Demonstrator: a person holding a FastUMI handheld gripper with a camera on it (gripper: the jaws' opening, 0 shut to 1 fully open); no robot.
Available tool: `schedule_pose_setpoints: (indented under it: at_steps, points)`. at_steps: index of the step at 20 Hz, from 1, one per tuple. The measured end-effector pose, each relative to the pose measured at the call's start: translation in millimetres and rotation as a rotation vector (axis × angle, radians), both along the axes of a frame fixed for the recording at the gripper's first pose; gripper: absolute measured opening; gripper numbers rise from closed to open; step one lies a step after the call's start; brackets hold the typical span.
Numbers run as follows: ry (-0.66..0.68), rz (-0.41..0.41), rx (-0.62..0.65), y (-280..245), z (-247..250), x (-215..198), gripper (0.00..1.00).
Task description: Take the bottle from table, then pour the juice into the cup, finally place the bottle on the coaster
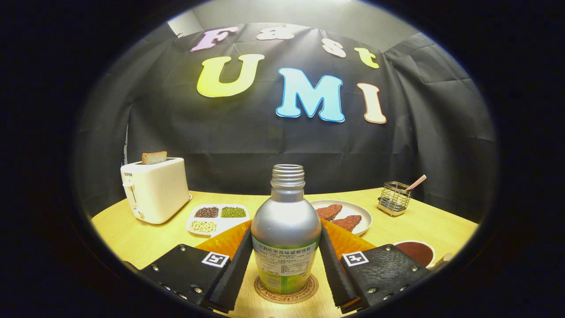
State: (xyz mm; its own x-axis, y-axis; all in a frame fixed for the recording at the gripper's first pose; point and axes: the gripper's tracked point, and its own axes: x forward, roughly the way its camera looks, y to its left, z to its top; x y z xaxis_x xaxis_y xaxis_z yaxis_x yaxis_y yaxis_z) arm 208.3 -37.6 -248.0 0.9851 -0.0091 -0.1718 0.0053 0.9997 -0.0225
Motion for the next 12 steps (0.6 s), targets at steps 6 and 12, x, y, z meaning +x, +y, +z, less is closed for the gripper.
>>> schedule_pose_setpoints:
  at_steps: [6, 12]
  points:
    - [-0.038, 0.005, -0.03, 0.3, 21.6, -9.0, 0.91]
    - [-0.125, 0.007, -0.006, -2.1, 74.7, -32.7, 0.99]
